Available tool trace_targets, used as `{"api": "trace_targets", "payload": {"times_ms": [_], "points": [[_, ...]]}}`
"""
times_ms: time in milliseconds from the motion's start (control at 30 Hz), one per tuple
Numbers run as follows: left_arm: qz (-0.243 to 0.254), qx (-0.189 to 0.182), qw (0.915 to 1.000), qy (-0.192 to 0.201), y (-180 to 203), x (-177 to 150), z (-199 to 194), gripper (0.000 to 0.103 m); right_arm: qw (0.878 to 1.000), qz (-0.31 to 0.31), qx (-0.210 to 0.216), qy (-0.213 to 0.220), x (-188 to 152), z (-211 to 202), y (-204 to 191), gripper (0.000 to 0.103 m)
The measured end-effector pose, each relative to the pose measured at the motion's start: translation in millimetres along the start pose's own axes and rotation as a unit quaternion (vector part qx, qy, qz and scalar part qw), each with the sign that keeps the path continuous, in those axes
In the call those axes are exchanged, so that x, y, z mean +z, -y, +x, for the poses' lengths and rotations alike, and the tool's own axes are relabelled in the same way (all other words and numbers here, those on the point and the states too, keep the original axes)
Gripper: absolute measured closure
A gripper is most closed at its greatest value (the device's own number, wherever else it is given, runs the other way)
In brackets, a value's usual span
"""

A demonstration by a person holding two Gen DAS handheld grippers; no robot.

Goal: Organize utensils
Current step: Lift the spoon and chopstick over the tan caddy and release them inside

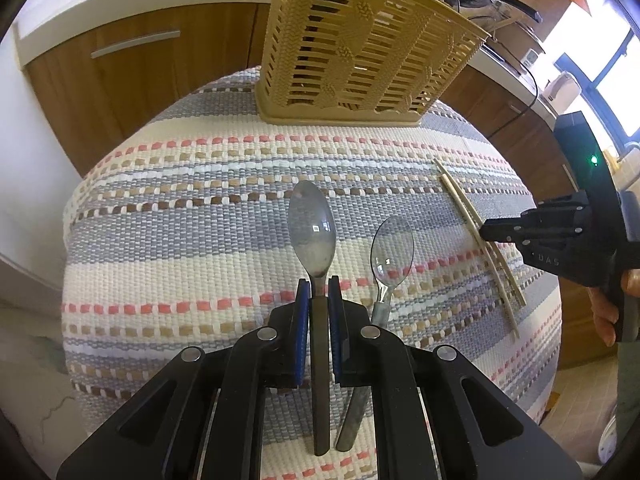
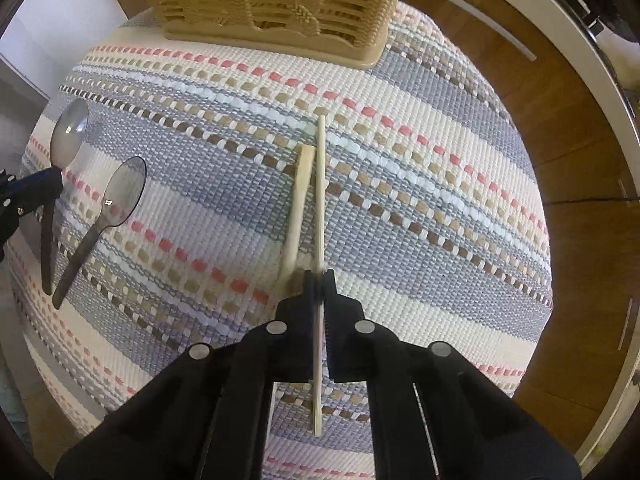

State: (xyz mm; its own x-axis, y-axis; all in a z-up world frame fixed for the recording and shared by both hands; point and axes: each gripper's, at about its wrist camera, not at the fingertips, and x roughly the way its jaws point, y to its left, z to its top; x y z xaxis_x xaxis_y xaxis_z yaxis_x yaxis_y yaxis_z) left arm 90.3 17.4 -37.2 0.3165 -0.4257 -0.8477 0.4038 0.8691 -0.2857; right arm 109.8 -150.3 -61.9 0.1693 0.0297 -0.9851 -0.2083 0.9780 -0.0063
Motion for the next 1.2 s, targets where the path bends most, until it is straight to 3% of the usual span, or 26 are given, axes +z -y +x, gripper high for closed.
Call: {"api": "trace_targets", "payload": {"times_ms": [133, 267, 467, 800, 1000, 1200], "points": [[0.009, -0.005, 0.9999, 0.013, 2, -2, -9, 0.096, 1.0, 0.014, 0.017, 0.021, -10, -9, 12, 0.1], [0.013, -0.02, 0.9991, 0.036, 5, -2, -25, 0.102, 0.996, 0.022, 0.045, 0.072, -19, -34, 17, 0.1], [0.029, -0.031, 0.9959, 0.08, 19, -2, -55, 0.102, 0.987, 0.018, 0.074, 0.143, -43, -76, 28, 0.1], [0.058, -0.046, 0.9822, 0.172, 52, 7, -109, 0.102, 0.954, -0.002, 0.126, 0.272, -76, -161, 28, 0.1], [0.081, -0.043, 0.9691, 0.229, 73, 25, -148, 0.102, 0.929, -0.016, 0.128, 0.347, -74, -200, 21, 0.1], [0.097, -0.028, 0.9606, 0.259, 83, 53, -169, 0.102, 0.9, -0.02, 0.142, 0.412, -56, -227, 18, 0.1]]}}
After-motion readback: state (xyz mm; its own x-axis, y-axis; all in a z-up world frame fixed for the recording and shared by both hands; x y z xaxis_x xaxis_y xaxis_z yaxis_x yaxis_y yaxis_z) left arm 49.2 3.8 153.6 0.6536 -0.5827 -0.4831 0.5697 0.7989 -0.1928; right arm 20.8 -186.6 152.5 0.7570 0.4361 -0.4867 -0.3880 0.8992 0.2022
